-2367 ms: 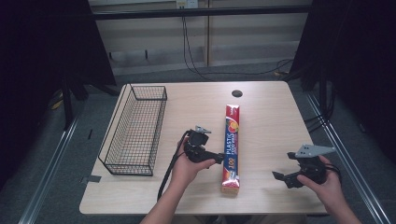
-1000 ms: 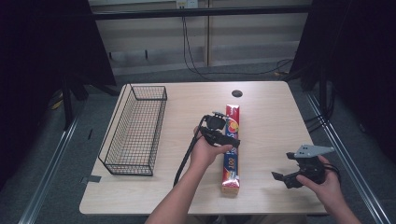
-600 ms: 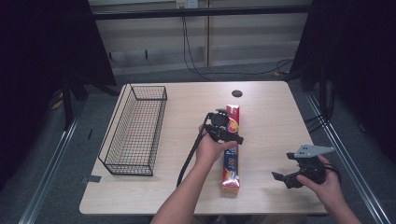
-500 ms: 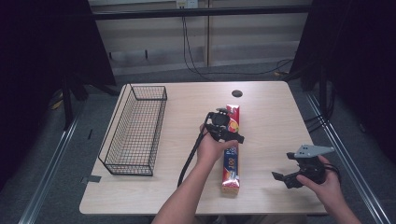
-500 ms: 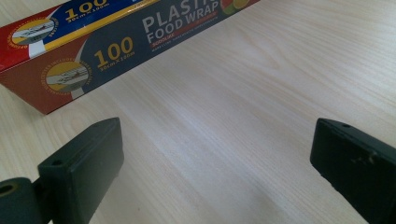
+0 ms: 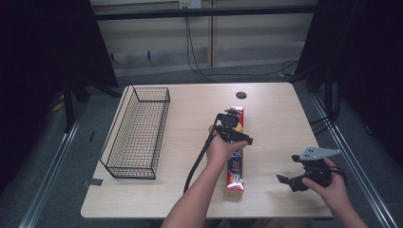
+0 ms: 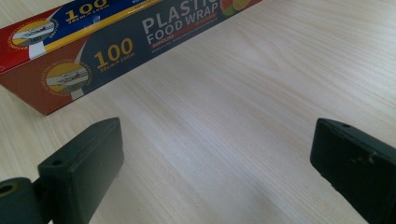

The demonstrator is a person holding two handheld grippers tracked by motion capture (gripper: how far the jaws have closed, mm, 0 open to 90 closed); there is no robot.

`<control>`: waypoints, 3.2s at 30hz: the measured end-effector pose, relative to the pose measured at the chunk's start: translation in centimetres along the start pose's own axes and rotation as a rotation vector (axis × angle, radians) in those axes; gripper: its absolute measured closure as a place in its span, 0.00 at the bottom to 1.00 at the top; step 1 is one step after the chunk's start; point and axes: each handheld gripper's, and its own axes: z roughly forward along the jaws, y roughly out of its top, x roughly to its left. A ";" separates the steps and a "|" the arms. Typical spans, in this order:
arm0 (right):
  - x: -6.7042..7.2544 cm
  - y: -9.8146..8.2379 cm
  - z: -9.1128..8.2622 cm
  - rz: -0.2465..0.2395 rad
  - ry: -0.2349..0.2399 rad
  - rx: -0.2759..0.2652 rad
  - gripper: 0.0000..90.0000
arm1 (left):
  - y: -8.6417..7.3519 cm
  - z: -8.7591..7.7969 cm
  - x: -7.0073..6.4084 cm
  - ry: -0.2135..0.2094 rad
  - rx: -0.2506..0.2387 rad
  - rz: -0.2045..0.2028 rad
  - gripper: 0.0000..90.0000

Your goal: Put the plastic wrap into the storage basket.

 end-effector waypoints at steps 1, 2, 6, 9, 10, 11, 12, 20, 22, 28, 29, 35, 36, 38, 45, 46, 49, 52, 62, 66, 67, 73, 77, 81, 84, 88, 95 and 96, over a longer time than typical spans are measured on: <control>0.0 0.0 0.0 0.001 0.000 -0.002 0.03 | 0.0 0.1 -0.1 -0.003 -0.003 -0.015 0.10; 0.0 0.0 0.0 0.001 0.000 -0.002 0.03 | 0.0 0.2 0.0 0.004 0.003 -0.015 0.10; 0.0 0.0 0.0 -0.007 0.001 -0.006 0.03 | 0.0 0.7 0.1 0.012 0.018 -0.019 0.11; 0.0 0.0 0.0 -0.007 -0.001 0.000 0.03 | 0.0 0.9 0.1 0.023 0.028 -0.017 0.11; 0.0 0.0 0.0 -0.005 -0.003 0.000 0.03 | 0.0 1.0 0.1 0.029 0.026 -0.019 0.12; 0.0 0.0 0.0 -0.004 -0.004 0.001 0.03 | 0.0 1.0 0.2 0.034 0.035 -0.020 0.12; -0.1 0.0 0.0 -0.003 -0.001 -0.002 0.03 | 0.0 1.1 0.2 0.035 0.032 -0.027 0.13; 0.0 0.0 0.0 0.000 0.001 0.004 0.03 | -0.1 1.9 0.6 0.046 0.047 -0.058 0.14; -0.1 0.0 0.0 0.000 -0.002 0.003 0.03 | -0.1 2.0 0.6 0.046 0.056 -0.056 0.16; -0.1 -0.1 0.0 0.003 -0.003 0.000 0.03 | -0.2 2.6 0.6 0.051 0.064 -0.066 0.17; -0.2 -0.1 0.0 0.003 -0.003 -0.001 0.03 | -0.2 2.7 0.6 0.054 0.066 -0.067 0.17; -0.1 0.0 0.0 0.002 -0.001 -0.001 0.03 | -0.4 3.2 0.6 0.050 0.085 -0.077 0.19; -0.1 0.0 0.0 0.002 -0.002 -0.001 0.03 | -0.4 3.3 0.6 0.054 0.088 -0.080 0.19; -0.1 0.0 0.0 0.003 -0.002 0.000 0.03 | -0.4 3.4 0.6 0.056 0.091 -0.087 0.21; -0.1 0.0 0.0 0.002 0.002 -0.004 0.03 | -0.4 3.6 0.8 0.062 0.105 -0.111 0.25; -0.1 0.0 0.0 0.003 0.003 -0.004 0.03 | -0.4 3.6 0.8 0.061 0.103 -0.112 0.25; -0.1 0.0 0.0 0.001 0.000 -0.003 0.03 | -0.4 3.8 0.7 0.061 0.105 -0.124 0.26; -0.1 0.0 0.0 0.002 0.000 -0.004 0.03 | -0.4 3.7 0.6 0.070 0.116 -0.114 0.29; -0.1 0.0 -0.1 0.006 -0.001 -0.007 0.03 | -0.2 3.7 0.3 0.071 0.138 -0.179 0.35; -0.1 0.0 -0.1 0.007 -0.001 -0.008 0.03 | -0.2 3.7 0.4 0.061 0.144 -0.206 0.36; -0.2 0.0 -0.1 0.007 0.001 -0.009 0.03 | -0.2 3.8 0.4 0.067 0.137 -0.206 0.36; -0.1 0.0 -0.1 0.006 0.000 -0.006 0.03 | -0.2 3.8 0.3 0.073 0.138 -0.195 0.36; -0.1 0.0 0.0 0.005 0.001 -0.005 0.03 | -0.1 3.8 0.1 0.086 0.147 -0.205 0.36; -0.1 0.0 -0.1 0.005 0.000 -0.007 0.03 | 0.0 3.8 0.3 0.073 0.157 -0.239 0.37; -0.1 0.0 0.0 0.004 0.001 -0.005 0.03 | 0.0 3.8 0.4 0.069 0.167 -0.257 0.38; -0.1 0.0 0.0 0.002 0.001 -0.003 0.03 | 0.1 3.6 0.2 0.082 0.179 -0.287 0.40; -0.1 0.0 -0.1 0.006 0.000 -0.008 0.03 | 0.5 3.1 0.0 0.151 0.212 -0.274 0.47; -0.1 0.0 -0.1 0.006 0.000 -0.009 0.03 | 0.5 2.9 0.1 0.162 0.221 -0.263 0.48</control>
